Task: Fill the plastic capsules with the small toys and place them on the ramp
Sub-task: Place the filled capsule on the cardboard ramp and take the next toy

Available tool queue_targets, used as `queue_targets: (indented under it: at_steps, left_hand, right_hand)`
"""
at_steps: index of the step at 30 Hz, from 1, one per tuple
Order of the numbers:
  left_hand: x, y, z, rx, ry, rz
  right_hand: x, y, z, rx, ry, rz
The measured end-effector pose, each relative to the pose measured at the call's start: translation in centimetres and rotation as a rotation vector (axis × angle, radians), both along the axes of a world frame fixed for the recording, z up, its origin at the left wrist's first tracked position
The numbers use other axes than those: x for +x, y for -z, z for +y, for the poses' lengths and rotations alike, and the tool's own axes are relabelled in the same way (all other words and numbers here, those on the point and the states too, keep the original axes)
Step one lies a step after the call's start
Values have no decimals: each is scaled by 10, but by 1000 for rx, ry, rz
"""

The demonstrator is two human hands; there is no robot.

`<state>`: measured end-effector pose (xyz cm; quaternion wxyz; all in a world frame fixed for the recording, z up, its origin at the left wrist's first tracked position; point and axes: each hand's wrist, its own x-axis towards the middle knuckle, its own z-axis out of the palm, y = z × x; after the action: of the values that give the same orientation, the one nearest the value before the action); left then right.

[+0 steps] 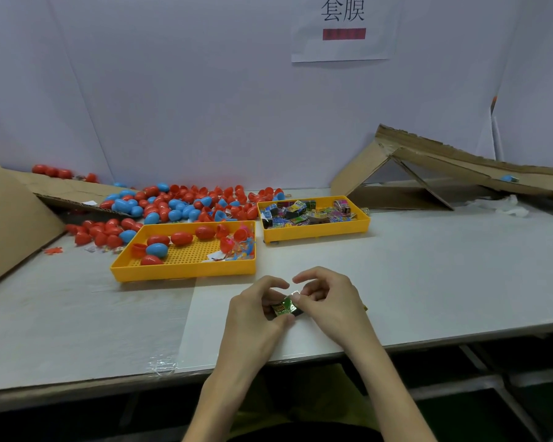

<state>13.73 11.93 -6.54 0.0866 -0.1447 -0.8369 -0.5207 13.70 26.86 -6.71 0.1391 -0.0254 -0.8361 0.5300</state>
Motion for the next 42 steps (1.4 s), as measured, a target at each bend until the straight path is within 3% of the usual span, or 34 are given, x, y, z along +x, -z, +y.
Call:
queue_targets:
  at_steps: [19, 23, 29, 35, 42]
  left_hand:
    - [-1, 0, -1, 4, 6, -24]
    - [-3, 1, -1, -5, 0, -41]
    - [-5, -3, -9, 36, 172, -122]
    - [-2, -8, -15, 409, 165, -138]
    - [-5, -2, -13, 297, 199, -114]
  right_hand:
    - [4, 2, -6, -80, 161, 120]
    - [4, 3, 3, -230, 265, 194]
    - [10, -1, 3, -317, 102, 272]
    - [15, -2, 5, -359, -60, 324]
    - [17, -3, 3, -359, -155, 354]
